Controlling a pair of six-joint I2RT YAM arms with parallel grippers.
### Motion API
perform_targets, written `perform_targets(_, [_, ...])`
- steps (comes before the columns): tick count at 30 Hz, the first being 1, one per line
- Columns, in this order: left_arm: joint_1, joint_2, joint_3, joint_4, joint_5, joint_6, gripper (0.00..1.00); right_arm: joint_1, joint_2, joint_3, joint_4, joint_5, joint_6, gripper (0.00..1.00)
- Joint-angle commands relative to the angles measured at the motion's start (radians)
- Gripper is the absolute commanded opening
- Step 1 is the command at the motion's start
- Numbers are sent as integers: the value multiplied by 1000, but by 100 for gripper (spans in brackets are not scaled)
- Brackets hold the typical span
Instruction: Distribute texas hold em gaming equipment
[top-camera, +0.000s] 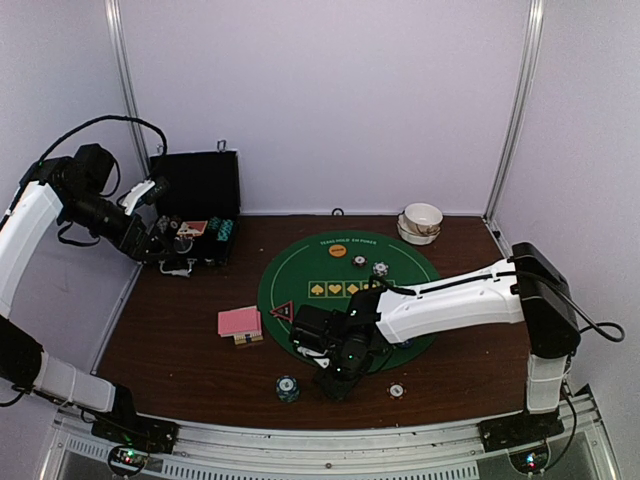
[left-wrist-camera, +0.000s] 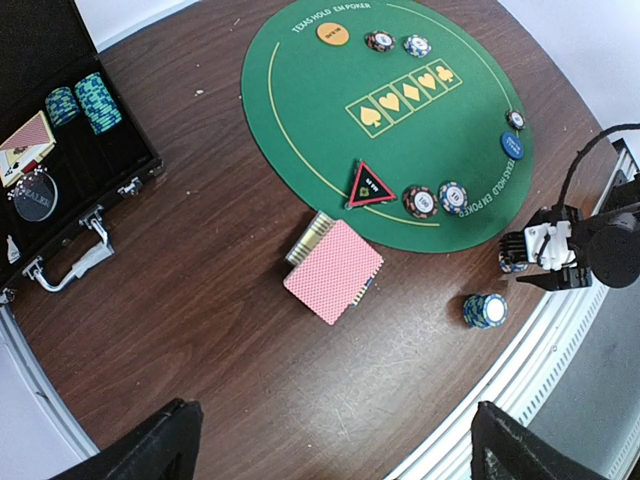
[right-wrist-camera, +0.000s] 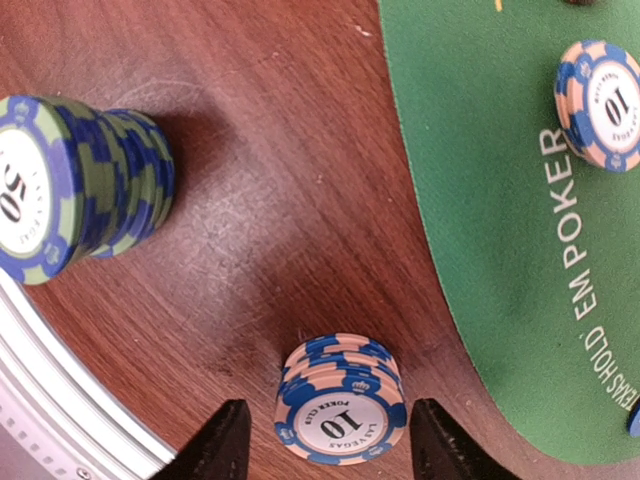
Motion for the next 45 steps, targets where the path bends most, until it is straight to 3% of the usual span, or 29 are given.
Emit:
perform_targets(1, [-6, -3, 25, 5, 10, -7, 97, -2, 5, 8, 3, -3, 0, 53])
perform_targets(15, [-5, -4, 33, 6, 7, -9, 97, -2, 17, 5, -3, 2, -10, 60])
perform_targets(22, [-6, 0, 42, 5, 2, -10, 97, -1, 25, 5, 3, -1, -9, 50])
perform_targets(28, [-6, 4, 49, 3, 2, -10, 98, -2, -18, 20, -26, 27, -16, 33])
perform_targets(38, [-6, 7, 70, -10, -4, -9, 98, -32, -160, 81, -125, 104, -25, 26])
perform_targets(45, [-6, 11, 78, -15, -3, -10, 98, -209, -250, -4, -127, 160, -12, 23])
